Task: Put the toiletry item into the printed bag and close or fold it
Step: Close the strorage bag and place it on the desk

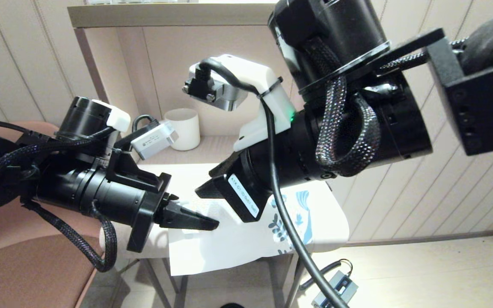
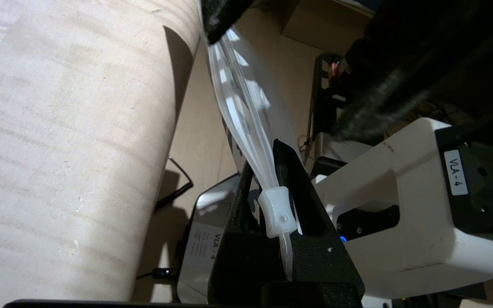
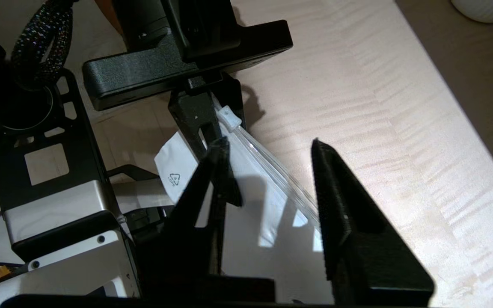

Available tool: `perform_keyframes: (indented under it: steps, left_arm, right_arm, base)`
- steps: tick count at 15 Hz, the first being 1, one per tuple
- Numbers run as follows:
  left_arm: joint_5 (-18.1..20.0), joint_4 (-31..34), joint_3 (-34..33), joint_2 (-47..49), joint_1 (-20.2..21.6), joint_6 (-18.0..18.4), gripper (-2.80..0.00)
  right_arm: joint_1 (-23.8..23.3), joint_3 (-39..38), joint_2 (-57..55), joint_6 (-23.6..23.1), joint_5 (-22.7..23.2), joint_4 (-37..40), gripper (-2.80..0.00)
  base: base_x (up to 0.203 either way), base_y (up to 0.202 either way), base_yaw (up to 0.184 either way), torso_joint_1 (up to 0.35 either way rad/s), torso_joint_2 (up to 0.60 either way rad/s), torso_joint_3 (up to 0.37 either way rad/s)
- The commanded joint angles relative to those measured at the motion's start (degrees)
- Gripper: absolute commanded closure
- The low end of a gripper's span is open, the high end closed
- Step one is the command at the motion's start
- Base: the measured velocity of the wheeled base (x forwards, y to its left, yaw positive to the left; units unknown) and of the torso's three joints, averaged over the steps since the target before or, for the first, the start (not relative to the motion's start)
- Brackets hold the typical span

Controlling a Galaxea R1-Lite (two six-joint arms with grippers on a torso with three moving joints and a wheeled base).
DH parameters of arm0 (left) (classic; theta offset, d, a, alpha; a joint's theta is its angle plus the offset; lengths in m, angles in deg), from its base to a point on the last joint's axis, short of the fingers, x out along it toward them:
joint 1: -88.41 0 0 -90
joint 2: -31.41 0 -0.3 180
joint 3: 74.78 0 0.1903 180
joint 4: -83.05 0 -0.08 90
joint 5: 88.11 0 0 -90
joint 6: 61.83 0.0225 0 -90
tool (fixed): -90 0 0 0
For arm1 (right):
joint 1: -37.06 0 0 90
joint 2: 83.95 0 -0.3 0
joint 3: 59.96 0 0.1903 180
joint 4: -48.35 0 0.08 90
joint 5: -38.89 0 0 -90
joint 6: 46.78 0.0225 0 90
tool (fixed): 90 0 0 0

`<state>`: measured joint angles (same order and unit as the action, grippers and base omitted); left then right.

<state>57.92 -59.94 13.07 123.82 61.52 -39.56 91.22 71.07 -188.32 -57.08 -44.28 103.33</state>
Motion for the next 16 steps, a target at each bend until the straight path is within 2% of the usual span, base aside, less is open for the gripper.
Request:
perform_keyframes:
  steps: [1,11,16]
  left_arm:
    - [0.3,0.1,-0.1,0.2,0.0,0.2,0.00]
    - [0.2,0.1,-0.1,0.0,-0.7,0.2,0.00]
    - [0.2,0.1,-0.1,0.1,-0.7,0.2,0.00]
  right_arm:
    - [0.1,0.4,0.3,-0.2,0.0,0.3,-2.80]
    - [0.6,1.7,-1.5,-0.2,0.5,0.1,-2.80]
    - [1.1,3.2,-3.6,-0.2,2.8,0.4,-2.80]
  base:
    - [0.000,0.000,0.000,0.000,0.00,0.000]
    - [0.000,0.000,0.000,0.000,0.00,0.000]
    - [0.000,0.000,0.000,0.000,0.00,0.000]
